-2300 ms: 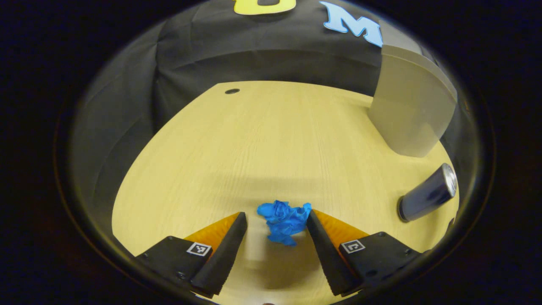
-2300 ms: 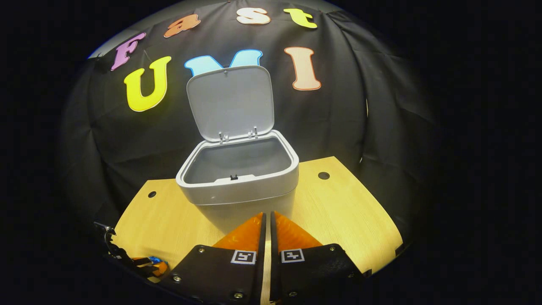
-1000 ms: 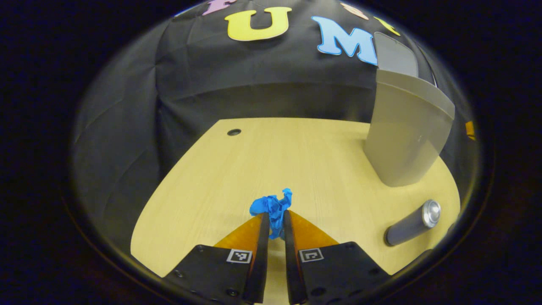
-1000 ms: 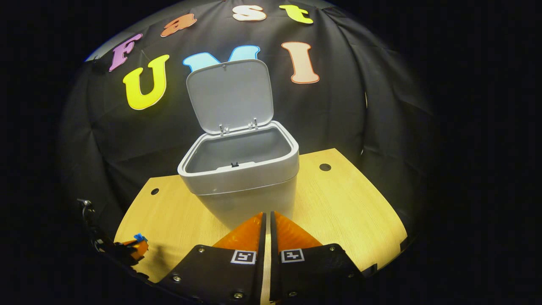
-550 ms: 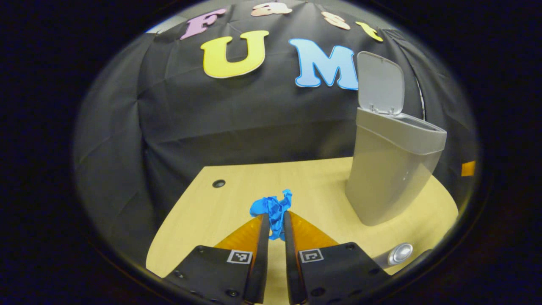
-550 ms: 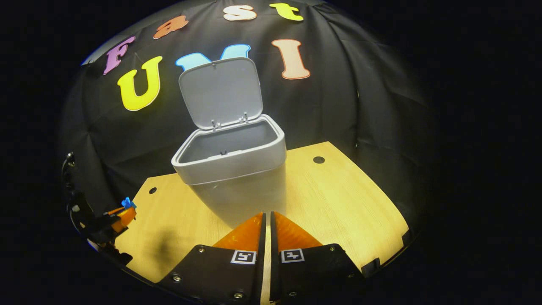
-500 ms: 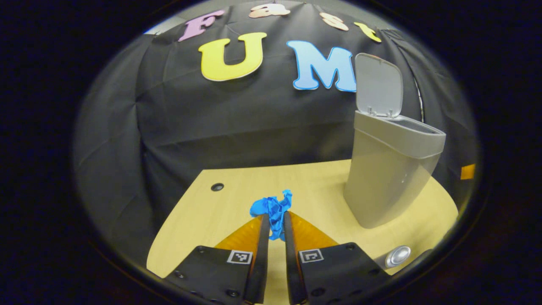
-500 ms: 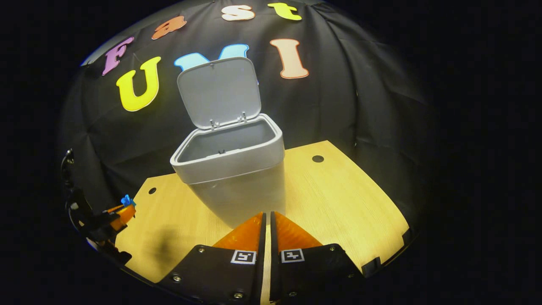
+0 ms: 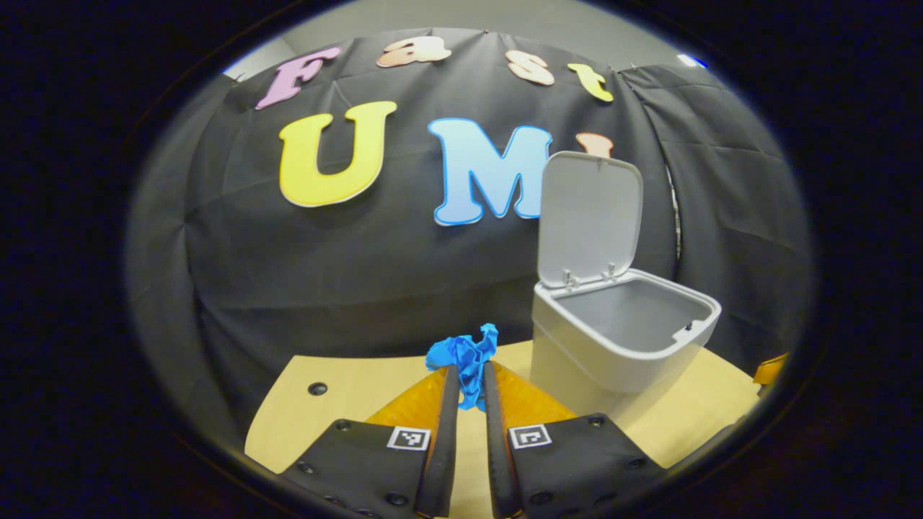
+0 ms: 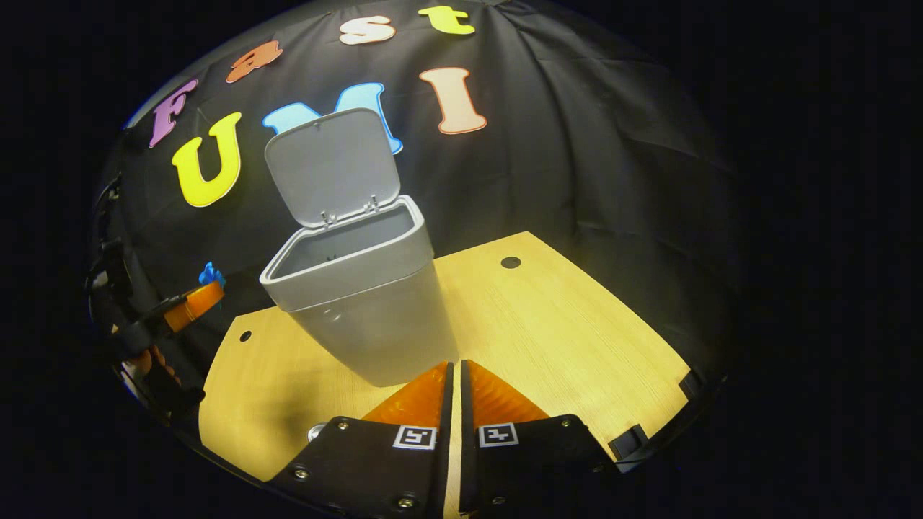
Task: Press the lid of the desktop garbage bin to open it, pick up the crumpled paper on the desktop and throw it into the bin, then pick up the pop can on the desktop and drop it into the bin, and finally close the garbage bin lid.
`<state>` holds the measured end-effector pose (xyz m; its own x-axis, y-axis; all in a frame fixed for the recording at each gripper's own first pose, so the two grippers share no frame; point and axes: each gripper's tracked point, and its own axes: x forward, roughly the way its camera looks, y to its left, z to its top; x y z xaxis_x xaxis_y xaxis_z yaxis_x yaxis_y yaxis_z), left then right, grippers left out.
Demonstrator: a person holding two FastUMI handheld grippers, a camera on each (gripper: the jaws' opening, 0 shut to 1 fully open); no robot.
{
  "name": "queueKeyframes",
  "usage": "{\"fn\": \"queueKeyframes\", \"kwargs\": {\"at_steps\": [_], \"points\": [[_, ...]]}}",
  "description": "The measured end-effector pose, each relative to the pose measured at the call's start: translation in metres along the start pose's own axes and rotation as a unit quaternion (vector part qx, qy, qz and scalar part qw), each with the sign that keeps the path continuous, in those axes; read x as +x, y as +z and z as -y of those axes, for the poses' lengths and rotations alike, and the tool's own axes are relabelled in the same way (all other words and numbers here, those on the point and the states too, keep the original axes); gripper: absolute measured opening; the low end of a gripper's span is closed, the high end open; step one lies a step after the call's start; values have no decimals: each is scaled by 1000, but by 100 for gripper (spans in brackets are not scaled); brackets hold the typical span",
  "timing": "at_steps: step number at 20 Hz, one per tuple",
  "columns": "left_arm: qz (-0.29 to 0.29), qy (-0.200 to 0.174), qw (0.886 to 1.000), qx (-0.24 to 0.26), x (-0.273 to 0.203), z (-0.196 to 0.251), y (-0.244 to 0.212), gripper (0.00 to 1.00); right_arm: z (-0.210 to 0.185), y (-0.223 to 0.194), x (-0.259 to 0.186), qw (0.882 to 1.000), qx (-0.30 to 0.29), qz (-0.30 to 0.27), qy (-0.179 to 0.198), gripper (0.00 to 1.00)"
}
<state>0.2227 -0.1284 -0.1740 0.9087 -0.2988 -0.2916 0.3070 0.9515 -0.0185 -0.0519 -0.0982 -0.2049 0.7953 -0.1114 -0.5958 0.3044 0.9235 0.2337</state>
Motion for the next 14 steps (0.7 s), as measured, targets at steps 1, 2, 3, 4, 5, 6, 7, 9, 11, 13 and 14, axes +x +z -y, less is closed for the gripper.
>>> {"fn": "queueKeyframes", "kwargs": {"at_steps": [1, 2, 3, 4, 5, 6, 7, 9, 11, 13, 14], "points": [[8, -10, 1000, 9, 5, 11, 10, 26, 3, -1, -2, 1000, 6, 0, -3, 7], [15, -21, 1000, 15, 10, 23, 20, 26, 7, -2, -5, 1000, 10, 1, -6, 7], [21, -32, 999, 19, 15, 36, 28, 26, 11, -2, -7, 1000, 14, 2, -11, 7], [26, -42, 999, 23, 17, 47, 35, 26, 16, -4, -9, 1000, 19, 3, -15, 7], [29, -52, 998, 27, 22, 59, 42, 26, 20, -4, -12, 1000, 25, 3, -18, 7], [32, -60, 997, 33, 24, 69, 45, 25, 23, -5, -14, 999, 32, 4, -20, 7], [35, -67, 996, 38, 25, 78, 48, 26, 26, -6, -17, 999, 38, 5, -23, 7], [41, -84, 995, 38, 27, 95, 54, 26, 32, -9, -21, 998, 46, 6, -29, 7], [44, -93, 994, 35, 31, 106, 60, 34, 36, -11, -25, 998, 52, 7, -34, 7], [43, -100, 994, 33, 35, 113, 60, 45, 37, -11, -27, 998, 56, 8, -36, 7], [43, -102, 993, 33, 36, 116, 60, 55, 37, -12, -29, 998, 57, 8, -36, 7]]}}
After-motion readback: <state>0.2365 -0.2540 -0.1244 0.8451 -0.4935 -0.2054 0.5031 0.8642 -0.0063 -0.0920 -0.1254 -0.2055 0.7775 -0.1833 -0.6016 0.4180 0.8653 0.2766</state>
